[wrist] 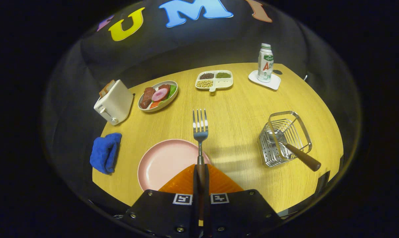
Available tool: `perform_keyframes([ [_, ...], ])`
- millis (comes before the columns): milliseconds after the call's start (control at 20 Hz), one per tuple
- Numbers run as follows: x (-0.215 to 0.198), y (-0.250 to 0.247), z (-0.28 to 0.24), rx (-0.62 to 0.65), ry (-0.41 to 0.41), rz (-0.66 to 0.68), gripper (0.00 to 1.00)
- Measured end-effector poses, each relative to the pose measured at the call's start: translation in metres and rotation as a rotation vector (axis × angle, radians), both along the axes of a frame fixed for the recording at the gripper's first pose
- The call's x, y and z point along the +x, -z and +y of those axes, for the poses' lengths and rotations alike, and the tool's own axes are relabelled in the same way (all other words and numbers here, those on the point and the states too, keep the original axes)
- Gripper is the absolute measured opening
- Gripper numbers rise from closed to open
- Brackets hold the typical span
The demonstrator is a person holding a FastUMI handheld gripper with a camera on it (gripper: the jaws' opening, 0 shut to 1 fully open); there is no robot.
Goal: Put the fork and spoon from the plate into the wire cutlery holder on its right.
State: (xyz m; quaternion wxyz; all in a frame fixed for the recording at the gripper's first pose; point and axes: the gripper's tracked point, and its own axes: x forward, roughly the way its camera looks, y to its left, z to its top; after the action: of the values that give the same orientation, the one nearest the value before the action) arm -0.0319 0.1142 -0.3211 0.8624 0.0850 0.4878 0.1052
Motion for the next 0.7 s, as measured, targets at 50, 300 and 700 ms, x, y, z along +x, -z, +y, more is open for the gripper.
perform_keyframes([
  [50,0.002,-0.002,-0.01,-0.001,0.022,-0.002,0.06],
  [300,0.002,-0.005,-0.056,-0.01,0.119,0.002,0.06],
  [700,-0.015,-0.001,-0.11,-0.014,0.237,0.058,0.06],
])
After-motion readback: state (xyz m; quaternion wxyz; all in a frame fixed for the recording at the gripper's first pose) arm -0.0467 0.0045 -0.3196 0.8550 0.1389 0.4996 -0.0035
